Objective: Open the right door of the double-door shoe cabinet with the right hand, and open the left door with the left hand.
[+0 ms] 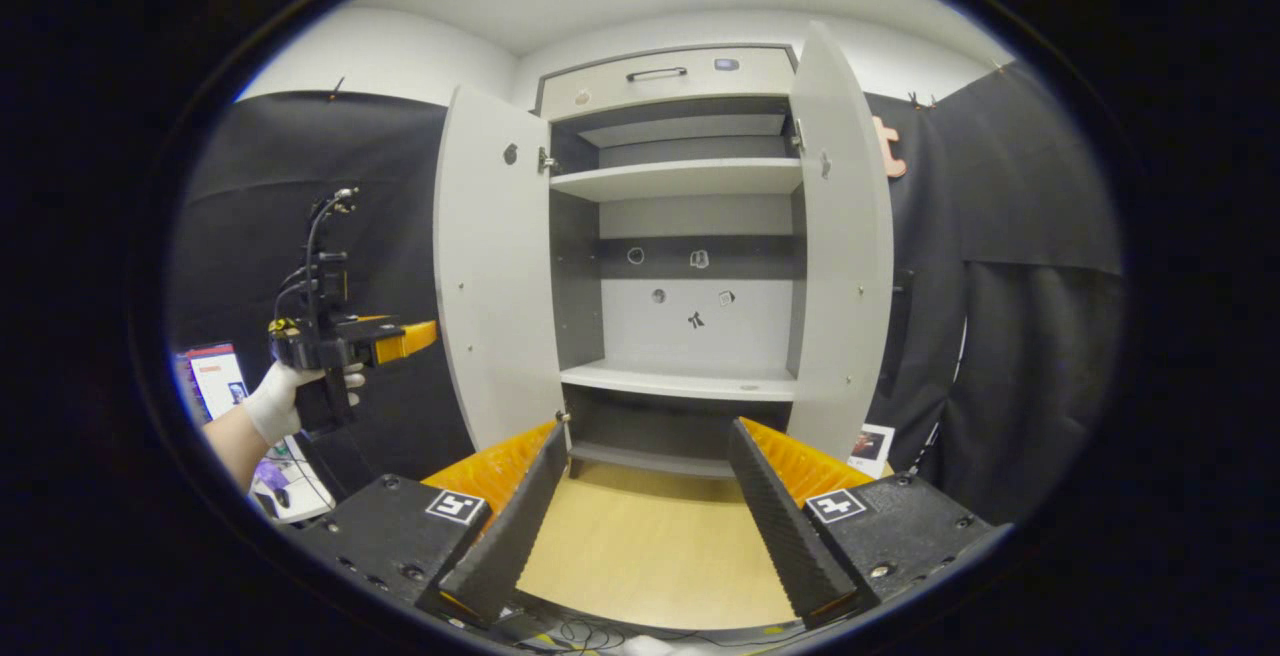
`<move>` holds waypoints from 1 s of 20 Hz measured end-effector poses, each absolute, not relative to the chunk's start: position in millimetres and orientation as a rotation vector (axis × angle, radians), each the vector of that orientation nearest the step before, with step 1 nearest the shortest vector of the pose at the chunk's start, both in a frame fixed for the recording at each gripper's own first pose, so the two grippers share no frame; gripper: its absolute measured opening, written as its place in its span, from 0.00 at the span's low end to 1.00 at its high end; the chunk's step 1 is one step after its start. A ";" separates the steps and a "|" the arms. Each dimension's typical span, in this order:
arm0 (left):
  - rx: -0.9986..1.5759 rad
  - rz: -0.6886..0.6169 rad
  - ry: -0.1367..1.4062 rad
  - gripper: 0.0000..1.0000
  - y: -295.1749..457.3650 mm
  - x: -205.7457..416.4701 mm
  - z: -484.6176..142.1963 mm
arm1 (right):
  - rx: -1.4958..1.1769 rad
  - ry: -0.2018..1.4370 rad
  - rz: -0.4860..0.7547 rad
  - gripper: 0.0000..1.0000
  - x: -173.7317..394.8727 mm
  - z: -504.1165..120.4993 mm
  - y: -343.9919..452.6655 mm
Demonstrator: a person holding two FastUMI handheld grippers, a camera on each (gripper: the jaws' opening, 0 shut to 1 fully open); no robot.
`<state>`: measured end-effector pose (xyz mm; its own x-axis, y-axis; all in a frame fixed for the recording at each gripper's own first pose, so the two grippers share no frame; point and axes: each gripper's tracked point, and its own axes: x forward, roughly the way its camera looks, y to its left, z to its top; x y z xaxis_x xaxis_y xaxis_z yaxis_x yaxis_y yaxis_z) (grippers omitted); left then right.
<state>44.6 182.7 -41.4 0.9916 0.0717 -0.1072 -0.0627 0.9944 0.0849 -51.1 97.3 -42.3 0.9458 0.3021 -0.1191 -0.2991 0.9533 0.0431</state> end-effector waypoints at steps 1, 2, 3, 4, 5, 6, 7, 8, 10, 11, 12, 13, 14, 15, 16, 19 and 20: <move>0.078 0.083 0.116 0.96 182.4 37.4 -42.0 | 0.025 0.123 0.304 1.00 -50.0 -41.6 95.0; 0.068 0.096 0.128 0.89 180.9 30.1 -42.5 | 0.027 0.120 0.302 1.00 -48.7 -40.4 92.9; 0.066 0.112 0.135 0.96 177.9 19.7 -43.3 | 0.029 0.120 0.300 0.98 -47.6 -40.3 90.9; 0.066 0.120 0.126 0.96 172.7 10.3 -39.2 | 0.030 0.120 0.297 1.00 -46.4 -39.8 88.4; 0.063 0.126 0.119 0.96 166.4 1.0 -35.5 | 0.032 0.117 0.290 1.00 -45.7 -38.9 85.3; 0.060 0.129 0.110 1.00 159.1 -7.7 -31.5 | 0.033 0.114 0.281 1.00 -44.2 -36.6 81.7; 0.057 0.134 0.102 1.00 154.2 -14.5 -27.3 | 0.031 0.110 0.271 1.00 -43.1 -35.0 79.6; 0.057 0.127 0.102 1.00 144.2 -21.9 -24.4 | 0.030 0.106 0.257 1.00 -41.7 -32.8 75.6; 0.050 0.102 0.089 0.96 122.2 -33.1 -15.5 | 0.022 0.100 0.237 1.00 -39.3 -29.4 71.5; 0.042 0.076 0.084 0.96 106.8 -38.7 -9.7 | 0.020 0.097 0.226 1.00 -39.1 -28.5 68.1; 0.038 0.058 0.081 0.96 95.6 -43.7 -6.5 | 0.019 0.094 0.221 1.00 -38.3 -26.4 66.6; 0.035 0.047 0.082 0.96 84.8 -47.7 -3.5 | 0.018 0.091 0.213 1.00 -38.1 -25.2 64.6; 0.029 0.043 0.077 0.96 78.1 -50.8 -1.9 | 0.017 0.088 0.205 1.00 -37.0 -23.6 61.6; 0.025 0.035 0.071 0.96 69.0 -53.6 0.1 | 0.017 0.086 0.196 1.00 -36.7 -22.7 59.9; 0.028 0.027 0.070 0.96 60.6 -56.0 0.3 | 0.018 0.085 0.184 1.00 -36.4 -22.1 57.0; 0.034 0.007 0.070 0.96 42.8 -63.4 -1.2 | 0.014 0.085 0.137 1.00 -35.8 -20.2 44.9; 0.036 -0.009 0.066 0.96 35.9 -64.7 -1.2 | 0.017 0.081 0.128 1.00 -35.3 -18.7 42.9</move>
